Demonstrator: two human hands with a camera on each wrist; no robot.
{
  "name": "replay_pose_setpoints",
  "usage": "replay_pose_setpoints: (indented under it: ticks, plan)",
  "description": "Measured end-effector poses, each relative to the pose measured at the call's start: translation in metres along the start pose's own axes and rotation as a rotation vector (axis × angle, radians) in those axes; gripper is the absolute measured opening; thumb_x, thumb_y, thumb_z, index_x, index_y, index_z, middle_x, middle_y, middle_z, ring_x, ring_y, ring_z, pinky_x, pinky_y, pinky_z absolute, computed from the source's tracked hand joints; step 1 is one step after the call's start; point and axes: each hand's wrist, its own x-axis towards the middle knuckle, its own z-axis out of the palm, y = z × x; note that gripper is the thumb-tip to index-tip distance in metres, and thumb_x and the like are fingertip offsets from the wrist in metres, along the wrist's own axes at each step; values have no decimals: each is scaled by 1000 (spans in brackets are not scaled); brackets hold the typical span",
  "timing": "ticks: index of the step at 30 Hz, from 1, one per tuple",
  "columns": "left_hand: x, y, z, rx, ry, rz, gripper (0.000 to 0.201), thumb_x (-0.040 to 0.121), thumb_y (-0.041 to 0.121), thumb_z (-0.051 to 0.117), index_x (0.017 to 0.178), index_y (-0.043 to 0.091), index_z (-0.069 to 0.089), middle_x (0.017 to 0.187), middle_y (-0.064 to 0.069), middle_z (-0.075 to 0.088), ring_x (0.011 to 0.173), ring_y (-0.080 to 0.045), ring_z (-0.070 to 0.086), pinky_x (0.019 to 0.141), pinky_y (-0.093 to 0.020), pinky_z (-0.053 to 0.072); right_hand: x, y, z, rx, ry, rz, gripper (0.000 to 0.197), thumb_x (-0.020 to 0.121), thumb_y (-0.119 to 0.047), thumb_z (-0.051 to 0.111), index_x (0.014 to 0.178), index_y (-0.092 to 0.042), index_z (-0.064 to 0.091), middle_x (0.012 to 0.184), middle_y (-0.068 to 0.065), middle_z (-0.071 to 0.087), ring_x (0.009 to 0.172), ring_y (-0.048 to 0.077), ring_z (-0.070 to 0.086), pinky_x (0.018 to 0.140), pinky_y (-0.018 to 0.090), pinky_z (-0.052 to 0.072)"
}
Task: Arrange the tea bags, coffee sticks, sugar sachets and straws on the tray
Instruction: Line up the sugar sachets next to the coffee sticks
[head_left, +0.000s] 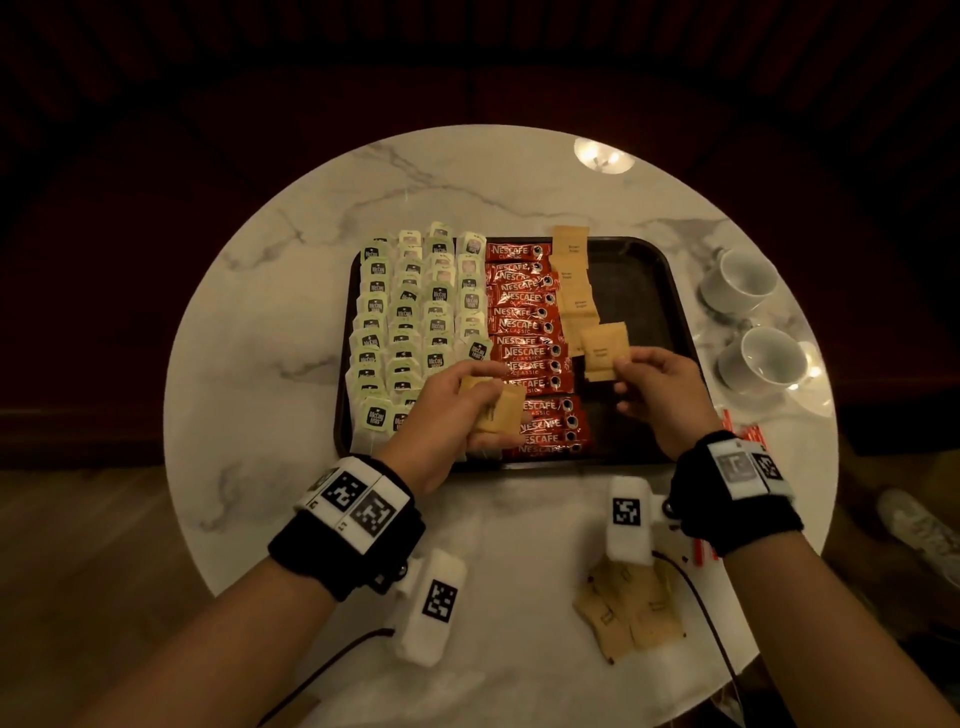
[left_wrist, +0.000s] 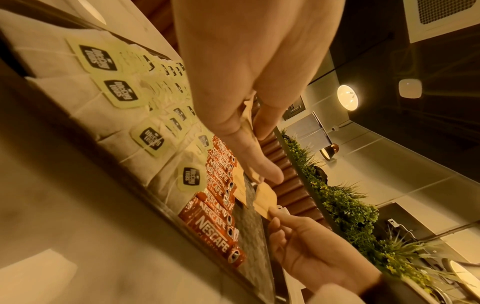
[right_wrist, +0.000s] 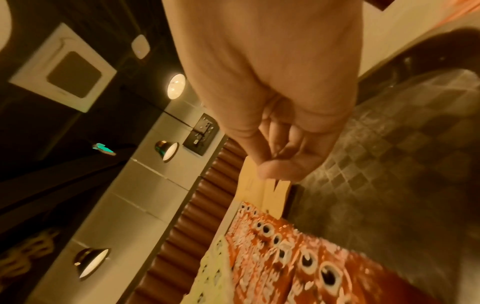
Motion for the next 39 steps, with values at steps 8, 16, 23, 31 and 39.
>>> replay_pose_setpoints:
  ticks: [8,16,23,31,39]
  plan:
    - [0,-3,0,24,-17,-49,22,100,9,49,119,7,58,119,-20,60,92,-32,72,65,-40,62,35,10,4,-275,137,62,21,95,-18,62,114,-12,66,94,3,66,82,15,60,66,31,50]
    - [1,-4,-1,29,-1,-59,20,100,10,50,118,10,58,123,-20,58,92,-32,72,64,-38,62,29,10,12,-461,168,0,18,90,-27,68,102,-12,67,100,6,67,75,15,60,62,28,50]
    - [0,-4,-1,32,1,-62,20,100,10,49,118,10,58,122,-19,58,92,-32,72,65,-38,62,27,9,11,-577,176,-1,18,89,-33,68,92,-15,64,102,6,66,97,22,62,89,40,52]
    - [0,-5,0,-7,-10,-52,25,98,1,46,119,11,55,121,-18,56,92,-31,71,66,-37,62,27,-1,12,-660,190,-159,29,89,-30,70,110,-12,64,113,8,64,104,23,60,85,33,48]
    - [4,1,9,-132,-13,-7,34,94,-11,40,119,11,40,112,-15,51,90,-33,67,71,-35,61,-30,-29,31,-349,-379,-288,16,98,-31,56,103,-21,68,89,-12,63,68,-4,57,62,18,45]
